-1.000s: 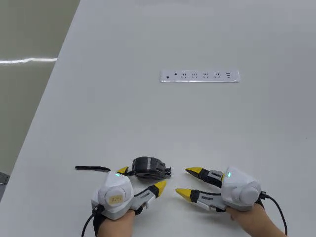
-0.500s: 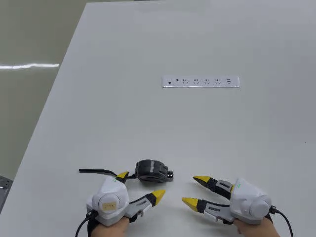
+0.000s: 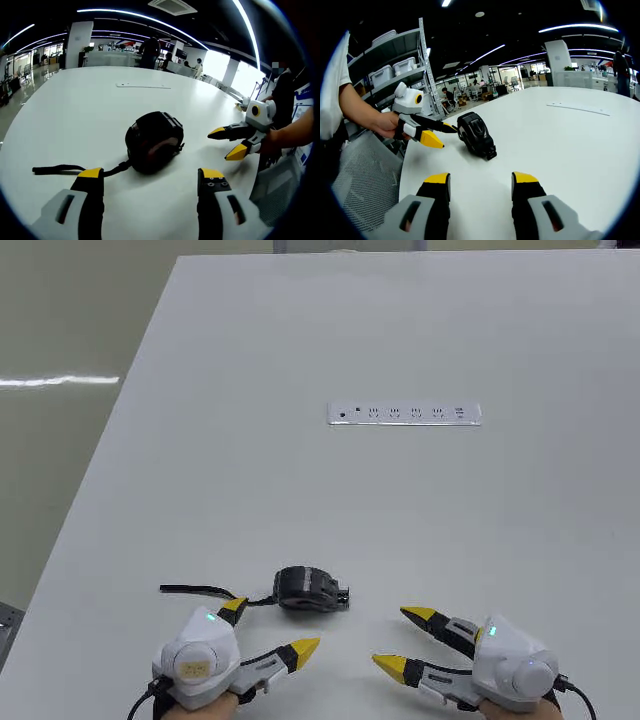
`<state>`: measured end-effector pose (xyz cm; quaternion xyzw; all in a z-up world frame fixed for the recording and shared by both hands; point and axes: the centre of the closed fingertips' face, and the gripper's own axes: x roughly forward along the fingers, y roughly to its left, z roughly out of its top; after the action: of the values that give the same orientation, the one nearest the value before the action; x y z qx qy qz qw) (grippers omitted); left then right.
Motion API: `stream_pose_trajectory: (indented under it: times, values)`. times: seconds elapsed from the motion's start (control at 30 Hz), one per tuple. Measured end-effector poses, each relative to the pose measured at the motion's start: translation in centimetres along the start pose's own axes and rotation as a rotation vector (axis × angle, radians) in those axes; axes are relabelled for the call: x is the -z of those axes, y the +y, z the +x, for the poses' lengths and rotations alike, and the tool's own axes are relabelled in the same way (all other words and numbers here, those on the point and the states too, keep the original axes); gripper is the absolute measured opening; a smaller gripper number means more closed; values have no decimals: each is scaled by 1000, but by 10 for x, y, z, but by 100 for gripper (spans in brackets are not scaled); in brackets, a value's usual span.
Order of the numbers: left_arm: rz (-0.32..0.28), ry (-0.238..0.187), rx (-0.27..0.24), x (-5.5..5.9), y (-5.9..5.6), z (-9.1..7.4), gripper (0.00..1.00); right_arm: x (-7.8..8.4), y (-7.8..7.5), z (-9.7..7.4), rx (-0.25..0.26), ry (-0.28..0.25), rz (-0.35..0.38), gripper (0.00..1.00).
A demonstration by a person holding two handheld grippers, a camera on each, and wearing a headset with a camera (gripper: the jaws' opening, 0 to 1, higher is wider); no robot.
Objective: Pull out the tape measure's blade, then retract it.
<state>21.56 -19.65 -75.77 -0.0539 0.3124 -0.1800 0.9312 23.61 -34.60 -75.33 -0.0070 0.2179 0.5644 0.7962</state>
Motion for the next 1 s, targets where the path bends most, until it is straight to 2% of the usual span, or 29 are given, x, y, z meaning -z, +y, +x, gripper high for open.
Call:
stream_pose_trajectory:
  times: [0.17, 0.37, 0.5, 0.73, 0.93, 1.0]
  values:
    - [34, 14, 16, 4, -1, -6, 75, 2, 1, -6, 12, 16, -7, 49]
    - [34, 22, 26, 7, 0, -11, 74, -1, 3, -13, 27, 13, -9, 51]
    - [9, 20, 25, 11, 1, -19, 74, -2, 6, -19, 35, 23, -25, 53]
    - [-2, 30, 13, 23, 5, -32, 75, 2, 8, -25, 57, 36, 0, 56]
    - [-22, 21, -6, 25, 12, -41, 75, 4, 10, -33, 71, 36, 14, 58]
    - [-46, 20, -7, 25, 14, -43, 75, 2, 9, -36, 81, 27, 20, 59]
